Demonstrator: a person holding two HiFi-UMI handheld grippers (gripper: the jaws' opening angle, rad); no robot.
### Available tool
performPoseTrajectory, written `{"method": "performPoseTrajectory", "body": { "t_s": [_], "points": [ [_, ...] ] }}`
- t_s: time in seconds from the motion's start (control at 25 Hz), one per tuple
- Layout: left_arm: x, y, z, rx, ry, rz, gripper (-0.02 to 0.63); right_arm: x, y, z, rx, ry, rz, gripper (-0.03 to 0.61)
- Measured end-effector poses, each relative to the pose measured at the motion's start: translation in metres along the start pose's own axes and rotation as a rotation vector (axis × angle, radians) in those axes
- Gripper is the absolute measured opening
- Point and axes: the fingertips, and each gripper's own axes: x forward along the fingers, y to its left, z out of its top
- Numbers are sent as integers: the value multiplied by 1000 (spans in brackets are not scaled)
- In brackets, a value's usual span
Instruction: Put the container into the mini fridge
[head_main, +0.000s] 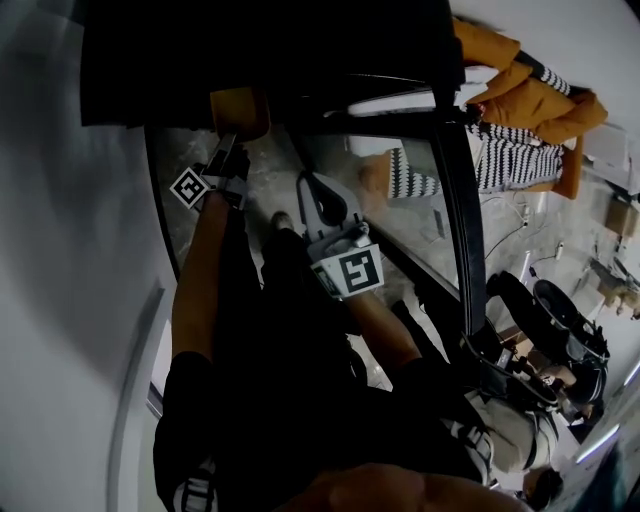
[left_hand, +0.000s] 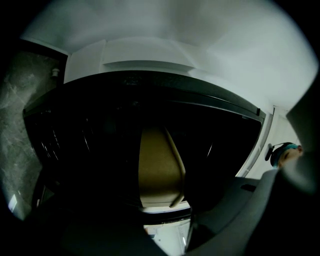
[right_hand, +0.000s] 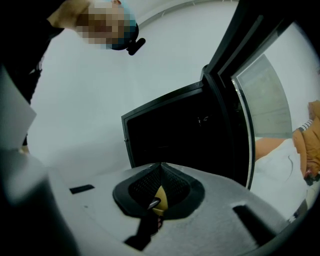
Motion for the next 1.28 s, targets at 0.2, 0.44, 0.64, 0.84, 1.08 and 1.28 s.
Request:
{"method": "performPoseTrajectory", "body": {
  "t_s": [0.2, 0.44, 0.64, 0.84, 1.08, 1.28],
  "points": [
    [-20, -6, 16, -2, -2, -11, 204, 3, 34, -1, 4, 0, 4, 2],
    [14, 29, -4, -36, 7, 3, 206, 8, -9, -15, 5, 11, -13, 2],
    [21, 30, -2, -46, 22, 13, 206, 13, -7, -9, 25, 6, -16, 2],
    [23, 41, 1, -60, -8, 33, 206, 9, -13, -15, 23, 14, -27, 2],
    [32, 42, -1, -36, -5, 46, 206, 4, -16, -16, 17, 15, -14, 2],
    [38, 38, -1, -39, -19, 33, 206, 3, -15, -16, 16, 12, -8, 2]
  ]
}}
